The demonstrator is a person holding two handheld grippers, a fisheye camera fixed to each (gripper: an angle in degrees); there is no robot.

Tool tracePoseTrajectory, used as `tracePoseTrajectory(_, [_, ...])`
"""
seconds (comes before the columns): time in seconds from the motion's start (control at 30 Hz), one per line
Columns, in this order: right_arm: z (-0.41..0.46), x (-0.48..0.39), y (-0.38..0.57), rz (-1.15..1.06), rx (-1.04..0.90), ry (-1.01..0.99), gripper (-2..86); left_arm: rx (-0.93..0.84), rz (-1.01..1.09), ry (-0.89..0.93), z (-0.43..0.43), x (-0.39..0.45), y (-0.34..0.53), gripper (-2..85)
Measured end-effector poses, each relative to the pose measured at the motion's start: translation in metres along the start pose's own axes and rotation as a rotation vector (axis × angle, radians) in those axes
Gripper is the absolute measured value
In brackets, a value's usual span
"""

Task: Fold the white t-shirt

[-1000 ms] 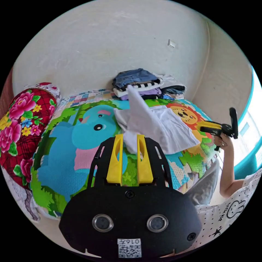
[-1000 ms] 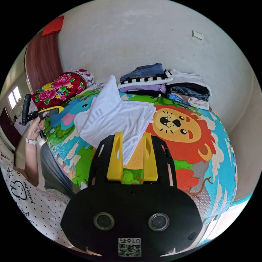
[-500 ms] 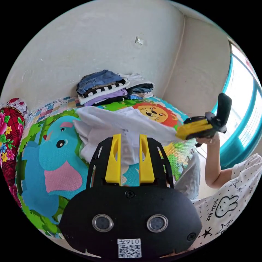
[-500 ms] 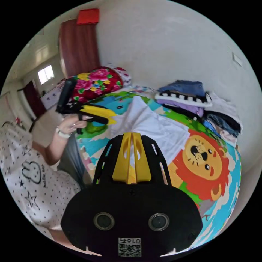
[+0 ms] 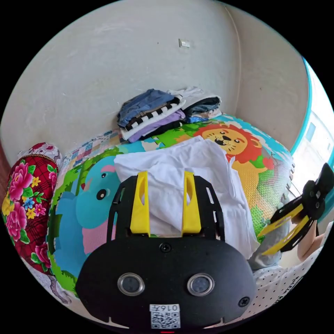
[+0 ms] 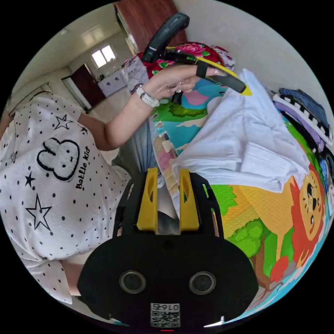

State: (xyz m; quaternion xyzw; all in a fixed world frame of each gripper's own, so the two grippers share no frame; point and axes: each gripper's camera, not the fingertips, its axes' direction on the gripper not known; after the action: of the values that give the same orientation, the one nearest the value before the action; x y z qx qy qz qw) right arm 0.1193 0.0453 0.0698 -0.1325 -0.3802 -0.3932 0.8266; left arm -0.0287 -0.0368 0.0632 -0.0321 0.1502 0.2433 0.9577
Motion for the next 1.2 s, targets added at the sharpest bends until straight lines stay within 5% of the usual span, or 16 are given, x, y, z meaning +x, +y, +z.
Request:
tracePoseTrajectory(0.17, [-0.027, 0.048, 0.007, 0.327, 0.061, 0.324, 10.9, -0.033, -0.005, 0.02, 0.012, -0.007, 0.037, 1.0])
tracePoseTrajectory(0.4, [-0.022, 0.117, -0.04, 0.49, 0.114, 0.377, 11.6, 0.017, 0.001, 0.219, -0.058, -0.029, 0.13, 0.1])
tracePoseTrajectory(0.53, [0.024, 0.148, -0.079, 0.419, -0.145, 0.322, 9.7, 0.08, -0.085, 0.172, -0.082, -0.058, 0.155, 5.3])
tracePoseTrajectory(0.7, [-0.005, 0.129, -0.099, 0.316, -0.068, 0.394, 1.7, 0.077, -0.075, 0.007, -0.077, -0.119, 0.117, 12.6])
tracePoseTrajectory(0.9, [-0.079, 0.081, -0.107, 0.12, 0.152, 0.329, 0.2, -0.04, 0.065, 0.178, -0.004, -0.142, 0.05, 14.4])
tracePoseTrajectory(1.03, [-0.109, 0.058, -0.104, 0.063, 0.196, 0.367, 0.1, -0.15, 0.227, 0.239, 0.036, -0.119, 0.042, 12.1])
tracePoseTrajectory(1.2, [-0.114, 0.054, -0.101, 0.078, 0.136, 0.439, 0.1, -0.029, 0.317, 0.031, 0.024, -0.094, 0.074, 0.5])
